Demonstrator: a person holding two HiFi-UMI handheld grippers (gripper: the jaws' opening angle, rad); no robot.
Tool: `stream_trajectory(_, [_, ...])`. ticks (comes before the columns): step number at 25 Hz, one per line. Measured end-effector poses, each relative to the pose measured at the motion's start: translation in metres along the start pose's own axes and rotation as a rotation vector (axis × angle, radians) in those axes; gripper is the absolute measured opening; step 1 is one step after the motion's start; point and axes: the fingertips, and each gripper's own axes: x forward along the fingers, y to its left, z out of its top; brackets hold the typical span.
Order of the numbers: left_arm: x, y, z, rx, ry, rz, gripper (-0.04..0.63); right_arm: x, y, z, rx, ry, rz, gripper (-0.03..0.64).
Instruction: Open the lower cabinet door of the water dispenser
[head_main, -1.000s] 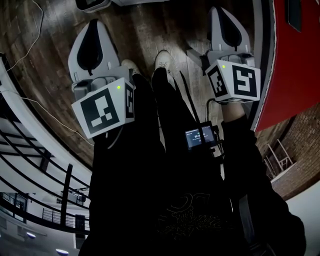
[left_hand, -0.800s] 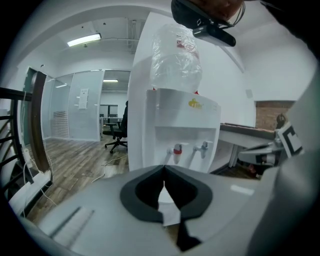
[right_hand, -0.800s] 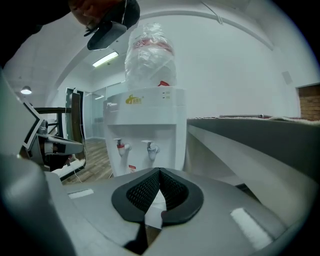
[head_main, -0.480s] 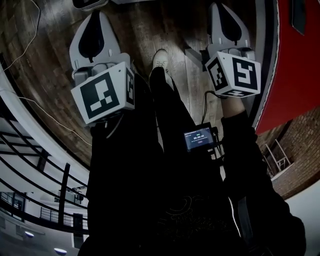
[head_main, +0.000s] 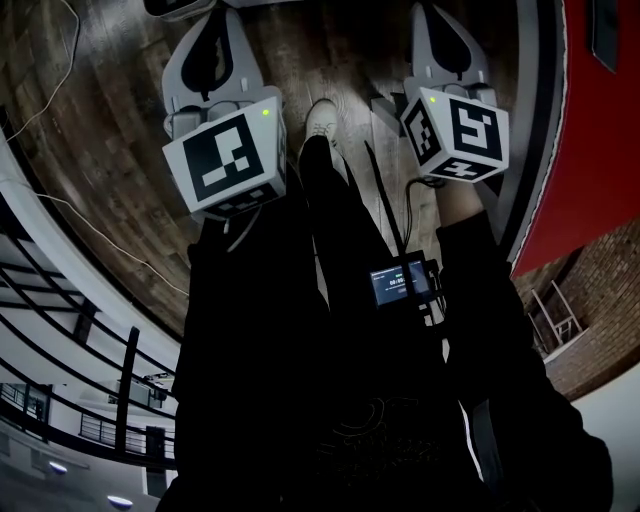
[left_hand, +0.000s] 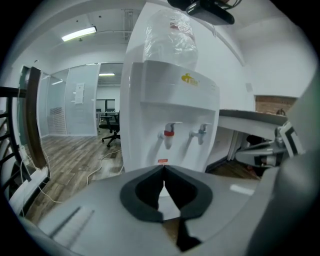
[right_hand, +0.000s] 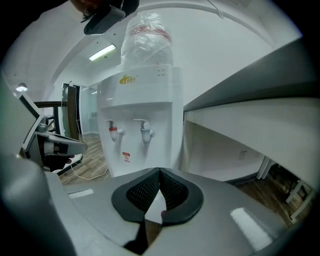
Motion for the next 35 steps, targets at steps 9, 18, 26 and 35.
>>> stream_trajectory(9, [0.02,-0.002,-0.024,0.011,0.059,-0.006,0.008,0.019,0.0,-0.024,-0.031,0.046,0.003,0.0])
stream_trajectory(18, [0.032,-0.002,-0.039,-0.022,0.115,-0.021,0.008,0.034,0.005,-0.039,-0.081,0.08,0.023,0.0])
stream_trajectory(26, [0.028,0.002,-0.049,-0.043,0.13,-0.033,0.008,0.051,0.006,-0.059,-0.093,0.145,0.046,0.021])
stream_trajectory(35, [0.024,0.008,-0.063,-0.041,0.167,-0.031,0.008,0.077,0.001,-0.082,-0.144,0.216,0.09,0.052])
